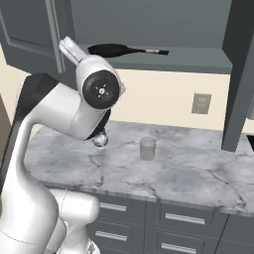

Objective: Pick the pan from the cabinet and place it on the stove. Then turn on the stove burner for the pan.

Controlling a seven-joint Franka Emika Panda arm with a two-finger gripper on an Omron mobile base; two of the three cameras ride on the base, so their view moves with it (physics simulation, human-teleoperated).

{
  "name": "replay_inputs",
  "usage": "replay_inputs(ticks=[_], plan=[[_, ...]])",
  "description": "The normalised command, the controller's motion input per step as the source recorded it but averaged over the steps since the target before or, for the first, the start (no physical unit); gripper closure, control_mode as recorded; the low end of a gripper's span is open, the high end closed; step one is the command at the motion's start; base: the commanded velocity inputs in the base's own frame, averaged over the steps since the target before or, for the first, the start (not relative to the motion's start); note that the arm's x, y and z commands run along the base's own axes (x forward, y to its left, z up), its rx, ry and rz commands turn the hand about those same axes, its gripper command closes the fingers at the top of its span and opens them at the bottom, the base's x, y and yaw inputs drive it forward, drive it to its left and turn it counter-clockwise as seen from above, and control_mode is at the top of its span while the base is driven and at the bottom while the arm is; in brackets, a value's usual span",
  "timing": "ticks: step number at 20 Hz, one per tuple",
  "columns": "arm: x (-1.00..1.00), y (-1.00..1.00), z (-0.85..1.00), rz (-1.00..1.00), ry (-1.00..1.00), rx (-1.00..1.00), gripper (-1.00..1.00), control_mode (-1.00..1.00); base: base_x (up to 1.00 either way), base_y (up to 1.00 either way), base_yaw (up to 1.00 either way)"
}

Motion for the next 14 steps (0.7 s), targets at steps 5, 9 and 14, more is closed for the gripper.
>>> replay_inputs(ticks=[5, 9, 14], plan=[[0.66, 0.00, -0.20, 0.19, 0.07, 0.19, -1.00, -1.00, 0.00, 0.00, 0.00], [0.58, 0.00, -0.19, 0.21, 0.06, 0.15, -1.00, -1.00, 0.00, 0.00, 0.00], [0.49, 0.10, -0.07, 0.18, 0.09, 0.09, -1.00, -1.00, 0.00, 0.00, 0.00]])
